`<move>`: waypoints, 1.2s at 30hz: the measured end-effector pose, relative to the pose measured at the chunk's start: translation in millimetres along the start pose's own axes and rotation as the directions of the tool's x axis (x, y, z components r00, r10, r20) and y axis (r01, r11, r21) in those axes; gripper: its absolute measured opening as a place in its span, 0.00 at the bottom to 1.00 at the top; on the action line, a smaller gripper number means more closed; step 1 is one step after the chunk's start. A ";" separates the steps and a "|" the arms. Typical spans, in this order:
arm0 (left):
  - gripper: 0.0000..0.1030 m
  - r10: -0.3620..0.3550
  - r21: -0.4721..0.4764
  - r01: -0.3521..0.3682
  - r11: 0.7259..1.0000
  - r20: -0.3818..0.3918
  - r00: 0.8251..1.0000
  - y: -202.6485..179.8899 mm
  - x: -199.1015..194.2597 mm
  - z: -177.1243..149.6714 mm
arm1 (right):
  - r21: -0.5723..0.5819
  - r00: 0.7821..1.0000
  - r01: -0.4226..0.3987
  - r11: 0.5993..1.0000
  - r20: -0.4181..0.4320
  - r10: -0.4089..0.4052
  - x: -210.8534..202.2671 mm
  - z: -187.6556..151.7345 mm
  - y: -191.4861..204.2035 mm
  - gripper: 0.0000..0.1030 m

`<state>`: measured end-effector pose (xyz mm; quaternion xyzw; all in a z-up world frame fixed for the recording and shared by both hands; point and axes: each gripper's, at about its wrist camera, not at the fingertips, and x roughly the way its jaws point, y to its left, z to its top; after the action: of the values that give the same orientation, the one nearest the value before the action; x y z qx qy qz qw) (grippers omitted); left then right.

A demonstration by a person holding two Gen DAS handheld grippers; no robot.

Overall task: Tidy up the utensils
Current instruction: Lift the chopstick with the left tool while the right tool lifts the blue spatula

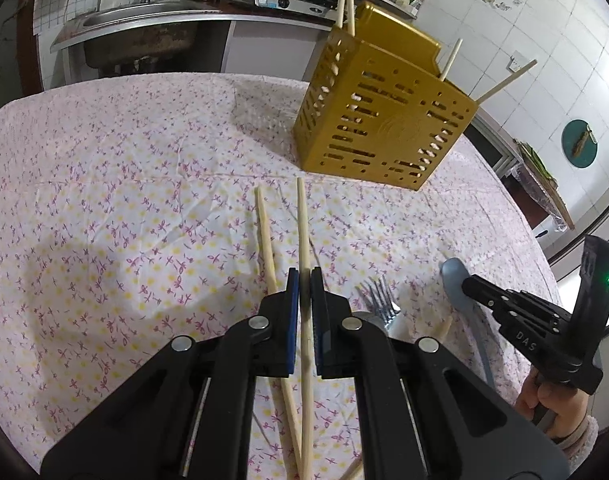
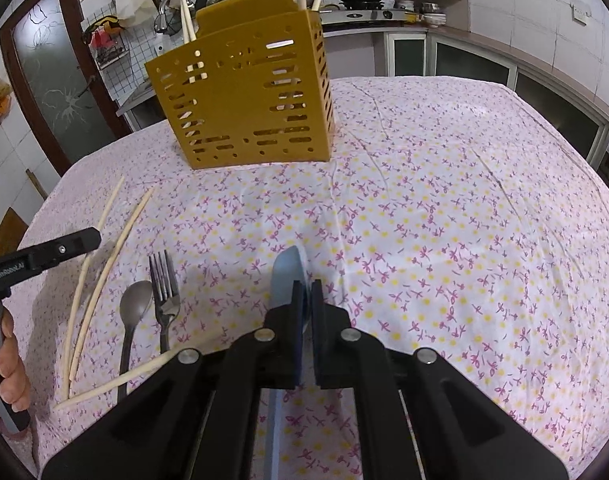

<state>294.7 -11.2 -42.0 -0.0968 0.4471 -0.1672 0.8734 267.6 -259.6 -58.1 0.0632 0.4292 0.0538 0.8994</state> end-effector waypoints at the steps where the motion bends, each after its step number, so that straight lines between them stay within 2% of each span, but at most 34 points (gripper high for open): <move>1: 0.04 0.001 -0.001 -0.001 1.000 -0.004 1.000 0.9 2.2 0.0 | 0.001 1.000 -0.002 1.000 -0.001 0.002 0.2 -0.1 -0.8 0.05; 8: 0.04 0.020 -0.022 -0.021 1.000 -0.037 0.999 9.2 17.7 -2.8 | 0.006 1.000 -0.008 1.000 0.002 0.008 0.8 -1.3 -2.4 0.05; 15: 0.04 0.022 -0.022 -0.023 1.000 -0.042 0.999 10.7 21.0 -1.9 | -0.012 0.999 -0.018 1.000 -0.037 0.018 8.1 4.5 -0.9 0.11; 16: 0.04 0.024 -0.018 -0.025 1.000 -0.043 0.999 10.3 21.3 -1.9 | -0.019 0.999 -0.018 1.000 -0.044 0.017 9.8 6.1 0.7 0.13; 20: 0.04 0.031 -0.010 -0.031 0.999 -0.053 0.998 7.9 24.1 -1.3 | -0.057 0.993 -0.051 0.997 -0.106 0.045 17.9 13.8 12.2 0.36; 22: 0.04 0.033 -0.008 -0.034 0.999 -0.056 0.998 7.4 25.1 -0.6 | -0.095 0.992 -0.033 0.995 -0.122 0.021 22.3 19.2 19.5 0.35; 23: 0.04 0.034 -0.009 -0.034 0.999 -0.057 0.998 7.5 25.2 -0.4 | -0.118 0.992 -0.016 0.993 -0.129 0.001 25.6 21.6 22.9 0.31; 27: 0.04 0.032 -0.007 -0.033 0.999 -0.058 0.998 7.0 24.1 2.3 | -0.168 0.989 0.010 0.986 -0.144 -0.034 28.1 26.5 30.7 0.30; 32: 0.04 0.028 -0.005 -0.028 1.000 -0.044 0.999 4.6 17.0 9.4 | -0.146 0.991 0.012 0.989 -0.131 -0.032 21.7 27.9 24.2 0.30; 36: 0.04 0.013 0.003 -0.013 1.000 -0.027 1.000 -0.7 8.4 14.7 | -0.090 0.997 0.004 0.996 -0.075 -0.010 6.6 33.5 12.2 0.30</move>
<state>311.1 -14.7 -39.6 -0.0903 0.4591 -0.1633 0.8686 297.3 -248.9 -40.4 0.0191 0.4600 0.0722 0.8848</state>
